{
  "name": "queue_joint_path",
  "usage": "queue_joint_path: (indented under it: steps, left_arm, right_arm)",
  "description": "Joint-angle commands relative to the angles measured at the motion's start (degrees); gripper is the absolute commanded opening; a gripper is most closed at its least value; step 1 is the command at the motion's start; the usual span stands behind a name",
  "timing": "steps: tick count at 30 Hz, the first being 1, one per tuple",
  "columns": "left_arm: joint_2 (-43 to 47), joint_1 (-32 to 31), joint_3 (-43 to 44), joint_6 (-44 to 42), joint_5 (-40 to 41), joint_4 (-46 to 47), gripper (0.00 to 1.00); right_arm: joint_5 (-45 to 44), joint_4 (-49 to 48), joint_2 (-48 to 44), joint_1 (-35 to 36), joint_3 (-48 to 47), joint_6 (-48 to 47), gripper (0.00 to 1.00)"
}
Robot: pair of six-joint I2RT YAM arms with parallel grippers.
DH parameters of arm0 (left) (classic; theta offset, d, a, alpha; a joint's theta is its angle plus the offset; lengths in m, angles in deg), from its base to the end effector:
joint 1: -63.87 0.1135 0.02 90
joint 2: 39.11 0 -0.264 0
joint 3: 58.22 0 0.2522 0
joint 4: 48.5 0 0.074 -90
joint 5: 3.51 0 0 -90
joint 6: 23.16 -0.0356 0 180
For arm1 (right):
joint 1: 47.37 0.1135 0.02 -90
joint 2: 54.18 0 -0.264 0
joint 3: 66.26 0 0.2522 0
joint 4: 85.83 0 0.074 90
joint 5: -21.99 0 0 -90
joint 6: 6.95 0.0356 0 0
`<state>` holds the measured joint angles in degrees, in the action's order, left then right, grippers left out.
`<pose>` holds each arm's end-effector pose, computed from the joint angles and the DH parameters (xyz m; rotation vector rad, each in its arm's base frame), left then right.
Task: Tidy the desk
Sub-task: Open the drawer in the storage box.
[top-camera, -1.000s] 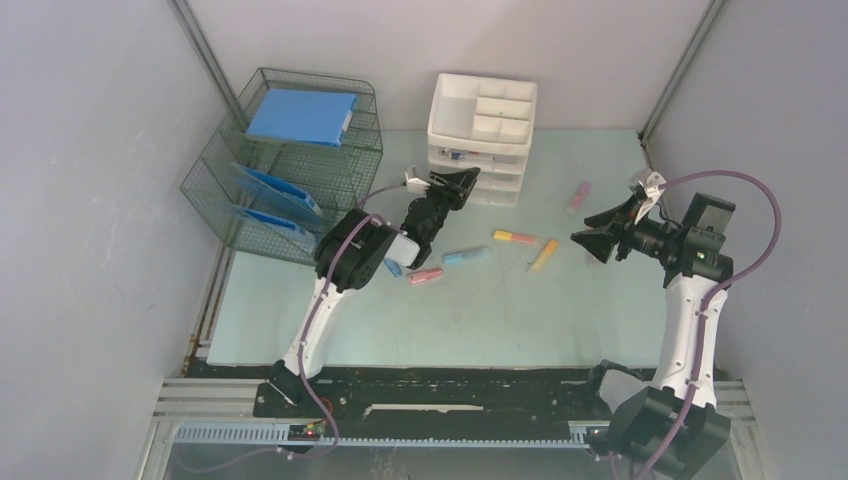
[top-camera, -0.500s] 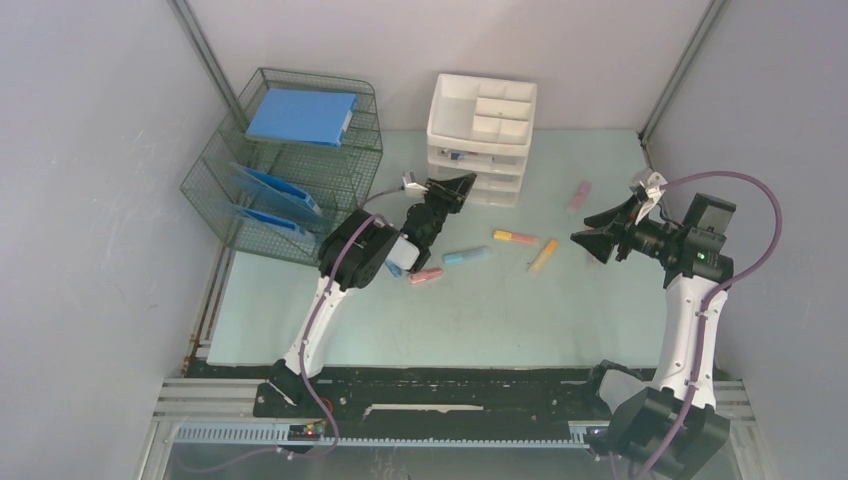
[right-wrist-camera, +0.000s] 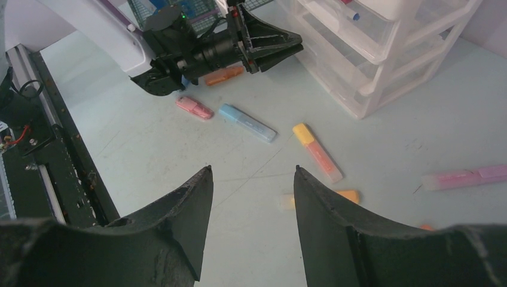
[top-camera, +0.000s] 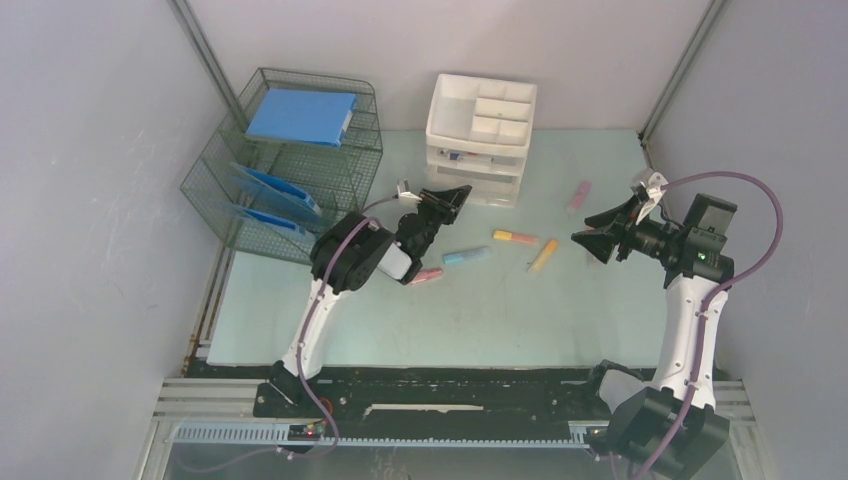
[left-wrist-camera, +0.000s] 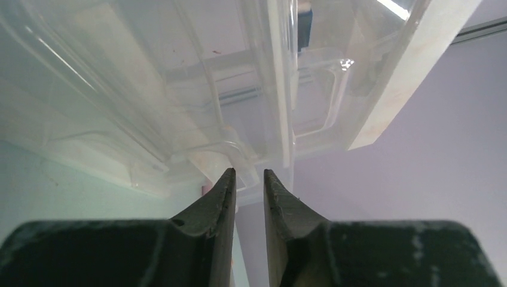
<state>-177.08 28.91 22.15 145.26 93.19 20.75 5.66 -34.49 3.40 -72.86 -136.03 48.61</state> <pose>0.3780 -0.2592 0.0994 -0.6795 1.4033 -1.5449 0.1863 -0.0510 0.3366 -0.7353 1.6457 0.6987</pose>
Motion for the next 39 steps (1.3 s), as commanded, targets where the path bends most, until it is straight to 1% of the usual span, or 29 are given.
queue_joint_path:
  steps: [1,4,8,13,16,18,20,22,25,27,30,33,34,35,36,39]
  left_arm:
    - [8.35,0.02,-4.82,-2.33,-0.49,4.60,0.24]
    - [10.75,-0.27,-9.23,-2.98,-1.26,4.56,0.24]
    - [12.34,-0.46,-13.28,-1.99,-2.04,4.54,0.28]
    - [13.42,-0.46,-18.64,-0.48,-2.30,4.45,0.37]
    - [16.46,-0.53,-22.51,-4.04,-1.21,4.33,0.46]
    - [19.44,-0.55,-24.67,-8.07,-0.85,3.30,0.51]
    - [23.62,-0.51,-25.91,-12.56,-1.29,-0.72,0.58]
    - [27.24,-0.55,-25.59,-17.80,-2.96,-9.47,0.64]
    - [31.91,-0.55,-23.91,-26.21,-5.15,-19.65,0.74]
    - [34.67,-0.55,-22.45,-33.39,-6.10,-26.29,0.78]
    - [38.43,-0.61,-18.33,-44.36,-8.23,-36.81,0.78]
    - [40.57,-0.70,-12.24,-56.26,-10.32,-48.47,0.74]
    - [40.66,-0.73,-9.52,-59.46,-10.41,-52.79,0.69]
    - [40.55,-0.88,-6.82,-62.33,-9.99,-57.01,0.62]
    - [40.26,-1.00,-4.14,-64.93,-9.57,-60.46,0.58]
    - [38.89,-1.42,3.19,-71.72,-8.47,-69.24,0.49]
  right_arm:
    - [1.33,0.28,-0.94,-0.43,-1.39,-1.01,0.60]
    - [1.45,0.38,-0.86,-0.43,-1.47,-1.02,0.60]
    - [1.62,0.47,-0.80,-0.43,-1.42,-1.12,0.60]
    - [1.68,0.56,-0.74,-0.43,-1.42,-1.12,0.60]
    - [1.90,0.58,-0.47,-0.43,-1.43,-0.92,0.60]
    - [1.84,0.63,-0.37,-0.39,-1.44,-0.91,0.60]
    - [1.77,0.71,-0.28,-0.28,-1.46,-0.90,0.60]
    - [1.74,0.64,-0.29,-0.26,-1.45,-0.90,0.60]
    - [1.57,0.67,-0.37,-0.21,-1.45,-0.95,0.60]
    - [1.44,0.68,-0.39,-0.10,-1.47,-0.98,0.60]
    - [1.33,0.78,-0.29,-0.01,-1.48,-1.15,0.60]
    - [1.31,0.82,-0.36,0.14,-1.40,-1.29,0.60]
    - [1.16,0.76,-0.38,0.18,-1.40,-1.33,0.60]
    - [1.05,0.82,-0.39,0.26,-1.46,-1.34,0.60]
    - [1.04,0.82,-0.38,0.35,-1.46,-1.34,0.60]
    - [0.83,0.82,-0.45,0.45,-1.42,-1.42,0.60]
